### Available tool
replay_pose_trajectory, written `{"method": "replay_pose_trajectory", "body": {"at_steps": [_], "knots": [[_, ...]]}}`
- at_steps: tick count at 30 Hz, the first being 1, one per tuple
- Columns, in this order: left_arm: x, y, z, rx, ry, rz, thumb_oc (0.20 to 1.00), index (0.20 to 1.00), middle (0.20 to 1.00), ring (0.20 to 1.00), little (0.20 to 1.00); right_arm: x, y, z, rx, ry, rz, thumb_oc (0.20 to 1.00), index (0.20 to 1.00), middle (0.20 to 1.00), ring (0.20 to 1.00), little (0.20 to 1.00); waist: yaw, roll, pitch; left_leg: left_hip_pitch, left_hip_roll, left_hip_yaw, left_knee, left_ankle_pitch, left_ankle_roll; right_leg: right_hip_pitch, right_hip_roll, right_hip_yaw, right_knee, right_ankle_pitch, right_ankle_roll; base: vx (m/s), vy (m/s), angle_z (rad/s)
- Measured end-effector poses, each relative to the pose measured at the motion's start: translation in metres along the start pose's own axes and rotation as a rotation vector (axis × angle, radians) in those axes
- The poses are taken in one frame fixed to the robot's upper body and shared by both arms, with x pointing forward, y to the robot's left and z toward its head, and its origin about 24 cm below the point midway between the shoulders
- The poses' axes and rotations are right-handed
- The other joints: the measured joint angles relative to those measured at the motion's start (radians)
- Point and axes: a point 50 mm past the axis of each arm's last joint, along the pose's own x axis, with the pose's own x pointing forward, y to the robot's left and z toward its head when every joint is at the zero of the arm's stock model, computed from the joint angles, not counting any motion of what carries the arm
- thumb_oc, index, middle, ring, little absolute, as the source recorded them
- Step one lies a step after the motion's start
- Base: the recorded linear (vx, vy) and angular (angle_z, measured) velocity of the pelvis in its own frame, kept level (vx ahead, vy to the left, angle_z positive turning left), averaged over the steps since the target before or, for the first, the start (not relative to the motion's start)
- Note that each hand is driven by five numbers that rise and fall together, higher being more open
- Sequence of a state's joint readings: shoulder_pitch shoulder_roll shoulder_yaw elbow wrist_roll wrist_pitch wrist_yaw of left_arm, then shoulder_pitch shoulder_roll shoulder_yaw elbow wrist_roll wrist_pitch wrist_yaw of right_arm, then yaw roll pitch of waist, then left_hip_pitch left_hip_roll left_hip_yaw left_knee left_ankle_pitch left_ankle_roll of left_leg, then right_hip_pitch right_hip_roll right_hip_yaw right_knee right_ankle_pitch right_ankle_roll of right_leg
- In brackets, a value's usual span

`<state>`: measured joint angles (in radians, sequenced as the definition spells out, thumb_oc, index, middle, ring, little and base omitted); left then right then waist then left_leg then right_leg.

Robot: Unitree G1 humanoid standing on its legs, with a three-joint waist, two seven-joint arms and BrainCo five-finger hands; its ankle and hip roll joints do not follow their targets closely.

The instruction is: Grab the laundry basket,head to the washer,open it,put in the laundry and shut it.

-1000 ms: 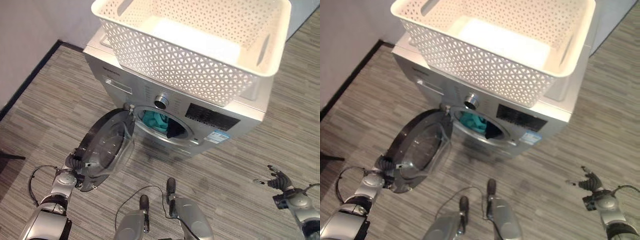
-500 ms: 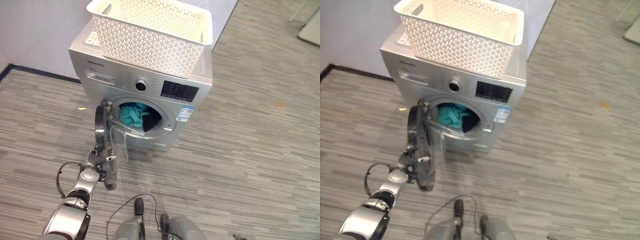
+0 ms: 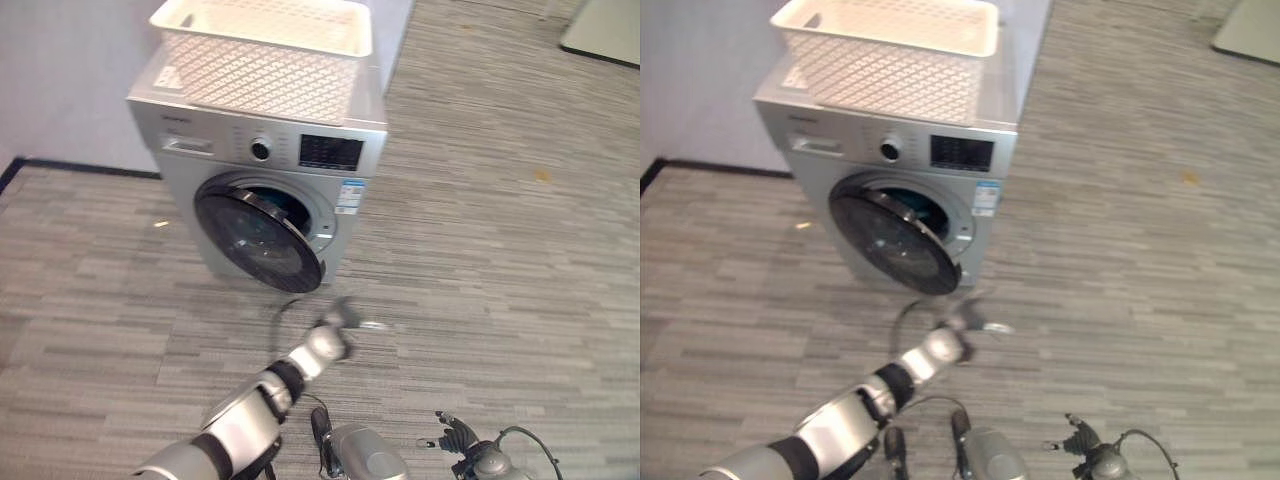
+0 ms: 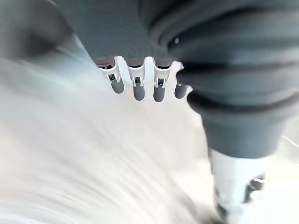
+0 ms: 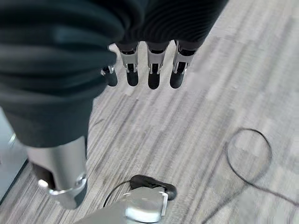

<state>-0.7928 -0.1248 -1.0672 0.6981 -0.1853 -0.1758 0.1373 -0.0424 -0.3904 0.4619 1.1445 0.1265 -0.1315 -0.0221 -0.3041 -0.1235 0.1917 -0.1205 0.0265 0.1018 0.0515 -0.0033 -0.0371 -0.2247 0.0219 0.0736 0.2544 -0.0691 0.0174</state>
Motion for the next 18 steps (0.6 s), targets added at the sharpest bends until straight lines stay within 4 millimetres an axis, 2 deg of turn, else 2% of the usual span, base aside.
{"method": "replay_pose_trajectory", "body": {"at_steps": [1, 3, 5, 6, 7, 9, 10, 11, 12, 14, 16, 18], "knots": [[-0.001, -0.008, 0.002, 0.009, -0.021, -0.053, 1.0, 1.0, 1.0, 1.0, 1.0, -0.001, 0.0, -0.007, 0.005, 0.03, -0.003, 1.0, 1.0, 1.0, 1.0, 1.0, -0.012, 0.008, 0.003, 0.001, 0.006, -0.004, -0.002, 0.003, -0.005, 0.003, 0.006, -0.001, -0.007, 0.003, 0.003, 0.02, -0.016, -0.37], [-0.003, -0.01, -0.008, 0.015, 0.02, -0.081, 1.0, 1.0, 1.0, 1.0, 1.0, -0.006, -0.001, -0.026, 0.019, 0.102, -0.015, 1.0, 1.0, 1.0, 1.0, 1.0, -0.013, 0.029, 0.017, 0.0, 0.014, -0.008, -0.005, 0.012, -0.009, 0.013, 0.014, -0.007, -0.026, 0.011, 0.002, 0.01, 0.0, 0.01], [-0.01, -0.002, -0.036, 0.013, 0.151, -0.063, 1.0, 1.0, 1.0, 1.0, 1.0, -0.011, -0.007, -0.044, 0.012, 0.179, -0.031, 1.0, 1.0, 1.0, 1.0, 1.0, -0.003, 0.071, 0.028, 0.005, 0.017, -0.011, -0.006, 0.023, -0.01, 0.019, 0.016, -0.028, -0.048, 0.02, -0.011, 0.0, 0.009, 0.14], [-0.032, 0.009, -0.077, -0.049, 0.318, 0.03, 1.0, 1.0, 1.0, 1.0, 1.0, -0.016, -0.016, -0.056, 0.017, 0.225, -0.062, 1.0, 1.0, 1.0, 1.0, 1.0, 0.016, 0.12, 0.033, 0.016, 0.02, -0.012, -0.028, 0.044, -0.011, 0.027, 0.017, -0.034, -0.052, 0.021, -0.015, -0.01, 0.022, 0.14], [-0.047, 0.012, -0.1, -0.085, 0.42, 0.079, 1.0, 1.0, 1.0, 1.0, 1.0, -0.016, -0.022, -0.057, 0.039, 0.239, -0.093, 1.0, 1.0, 1.0, 1.0, 1.0, 0.018, 0.139, 0.035, 0.023, 0.023, -0.013, -0.025, 0.059, -0.02, 0.042, 0.013, -0.04, -0.062, 0.027, -0.025, -0.01, 0.025, 0.27], [-0.097, 0.018, -0.149, -0.072, 0.657, 0.129, 1.0, 1.0, 1.0, 1.0, 1.0, -0.017, -0.023, -0.06, 0.054, 0.258, -0.104, 1.0, 1.0, 1.0, 1.0, 1.0, 0.048, 0.173, 0.027, 0.016, 0.017, -0.024, -0.026, 0.087, -0.026, 0.055, 0.004, -0.063, -0.086, 0.026, -0.038, 0.02, 0.023, 0.43], [-0.146, 0.026, -0.179, -0.144, 0.799, 0.223, 1.0, 1.0, 1.0, 1.0, 1.0, -0.015, -0.028, -0.054, 0.093, 0.243, -0.125, 1.0, 1.0, 1.0, 1.0, 1.0, 0.076, 0.199, 0.026, 0.017, 0.016, -0.043, -0.028, 0.099, -0.028, 0.072, 0.007, -0.084, -0.103, 0.029, -0.047, 0.03, 0.017, 0.59], [-0.182, 0.033, -0.192, -0.179, 0.853, 0.292, 1.0, 1.0, 1.0, 1.0, 1.0, -0.014, -0.033, -0.051, 0.152, 0.236, -0.151, 1.0, 1.0, 1.0, 1.0, 1.0, 0.118, 0.221, 0.021, 0.037, 0.017, -0.048, -0.04, 0.104, -0.024, 0.099, 0.006, -0.111, -0.107, 0.022, -0.054, 0.03, 0.014, 0.65], [-0.19, 0.032, -0.193, -0.188, 0.855, 0.305, 1.0, 1.0, 1.0, 1.0, 1.0, -0.015, -0.035, -0.054, 0.187, 0.247, -0.166, 1.0, 1.0, 1.0, 1.0, 1.0, 0.123, 0.219, 0.023, 0.04, 0.017, -0.067, -0.038, 0.104, -0.024, 0.106, 0.005, -0.122, -0.109, 0.017, -0.059, 0.01, 0.012, 0.65], [-0.201, 0.031, -0.197, -0.191, 0.893, 0.306, 1.0, 1.0, 1.0, 1.0, 1.0, -0.017, -0.04, -0.057, 0.211, 0.263, -0.186, 1.0, 1.0, 1.0, 1.0, 1.0, 0.168, 0.23, 0.017, 0.044, 0.005, -0.066, -0.039, 0.101, -0.021, 0.118, -0.007, -0.146, -0.097, -0.004, -0.067, 0.03, 0.014, 0.45], [-0.211, 0.015, -0.2, -0.238, 0.91, 0.284, 1.0, 1.0, 1.0, 1.0, 1.0, -0.016, -0.044, -0.055, 0.227, 0.255, -0.198, 1.0, 1.0, 1.0, 1.0, 1.0, 0.185, 0.247, 0.006, 0.053, 0.013, -0.071, -0.043, 0.059, -0.001, 0.119, 0.0, -0.162, -0.075, -0.021, -0.061, 0.04, 0.005, 0.22], [-0.23, -0.003, -0.207, -0.304, 0.97, 0.286, 1.0, 1.0, 1.0, 1.0, 1.0, -0.013, -0.039, -0.049, 0.235, 0.24, -0.182, 1.0, 1.0, 1.0, 1.0, 1.0, 0.194, 0.235, 0.0, 0.069, 0.0, -0.089, -0.054, 0.049, 0.007, 0.117, -0.014, -0.166, -0.034, -0.05, -0.045, 0.05, 0.016, 0.2]]}}
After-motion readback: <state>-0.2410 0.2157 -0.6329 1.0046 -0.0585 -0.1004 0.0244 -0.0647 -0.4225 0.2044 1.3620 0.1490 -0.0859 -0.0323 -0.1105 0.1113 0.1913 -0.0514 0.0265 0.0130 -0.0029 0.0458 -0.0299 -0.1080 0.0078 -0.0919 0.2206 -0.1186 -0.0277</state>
